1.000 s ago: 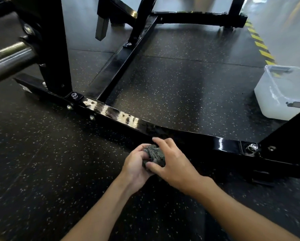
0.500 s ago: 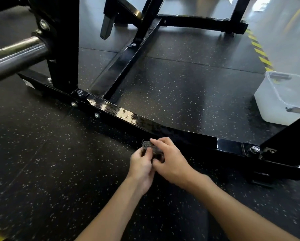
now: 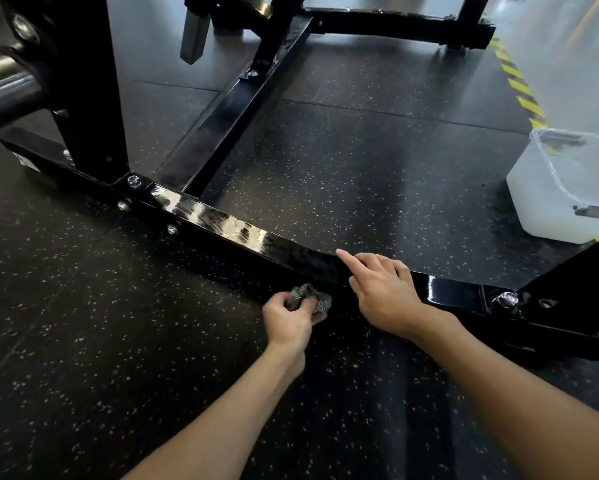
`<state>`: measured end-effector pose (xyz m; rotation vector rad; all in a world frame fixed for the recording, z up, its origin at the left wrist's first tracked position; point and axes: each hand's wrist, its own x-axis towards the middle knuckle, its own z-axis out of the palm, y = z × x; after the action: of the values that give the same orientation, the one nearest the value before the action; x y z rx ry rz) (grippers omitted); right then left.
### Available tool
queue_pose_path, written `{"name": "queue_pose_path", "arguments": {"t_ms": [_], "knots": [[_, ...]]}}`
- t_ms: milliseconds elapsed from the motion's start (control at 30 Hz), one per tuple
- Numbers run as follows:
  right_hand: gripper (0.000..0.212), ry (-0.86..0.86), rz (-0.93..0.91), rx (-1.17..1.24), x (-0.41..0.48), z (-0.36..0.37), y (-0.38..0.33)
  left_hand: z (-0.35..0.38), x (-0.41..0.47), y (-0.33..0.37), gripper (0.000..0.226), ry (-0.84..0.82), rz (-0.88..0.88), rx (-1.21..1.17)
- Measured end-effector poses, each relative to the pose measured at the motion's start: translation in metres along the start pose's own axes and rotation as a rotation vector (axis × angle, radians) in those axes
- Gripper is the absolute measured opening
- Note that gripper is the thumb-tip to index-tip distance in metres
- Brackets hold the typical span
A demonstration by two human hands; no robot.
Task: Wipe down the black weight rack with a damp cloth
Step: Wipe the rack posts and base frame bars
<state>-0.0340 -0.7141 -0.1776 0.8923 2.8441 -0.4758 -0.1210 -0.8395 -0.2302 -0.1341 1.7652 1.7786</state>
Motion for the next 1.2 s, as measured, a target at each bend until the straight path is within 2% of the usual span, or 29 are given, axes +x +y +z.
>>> {"name": "queue_pose_path", "arguments": {"t_ms": [167, 367, 567, 800, 967, 1033, 1133, 1200], "knots": [[0.053, -0.014, 0.003, 0.006, -0.002, 0.001, 0.001, -0.010, 0.030, 0.009, 0.018, 0.241, 0.008, -0.081], [0.054, 0.016, 0.006, -0.024, -0.003, 0.001, 0.000, 0.007, -0.013, 0.022, 0.009, 0.026, 0.005, -0.060], [0.054, 0.013, 0.002, -0.024, -0.003, 0.003, -0.001, 0.002, -0.007, 0.038, 0.010, 0.174, 0.148, -0.038], [0.054, 0.033, 0.010, -0.028, -0.003, 0.004, -0.003, 0.018, -0.019, 0.015, 0.008, 0.104, 0.063, -0.025], [0.053, 0.025, 0.008, -0.017, -0.004, 0.004, -0.002, 0.001, 0.015, 0.015, 0.017, 0.220, -0.003, -0.074], [0.053, 0.028, 0.012, -0.020, -0.004, 0.003, -0.003, 0.007, 0.008, 0.011, 0.015, 0.161, -0.042, -0.061], [0.053, 0.048, 0.001, -0.028, -0.005, 0.004, -0.005, 0.028, -0.021, -0.003, 0.020, -0.034, -0.129, -0.115], [0.053, 0.059, 0.005, -0.023, -0.005, 0.003, -0.003, 0.034, -0.024, -0.004, 0.021, -0.005, -0.128, -0.137]]}}
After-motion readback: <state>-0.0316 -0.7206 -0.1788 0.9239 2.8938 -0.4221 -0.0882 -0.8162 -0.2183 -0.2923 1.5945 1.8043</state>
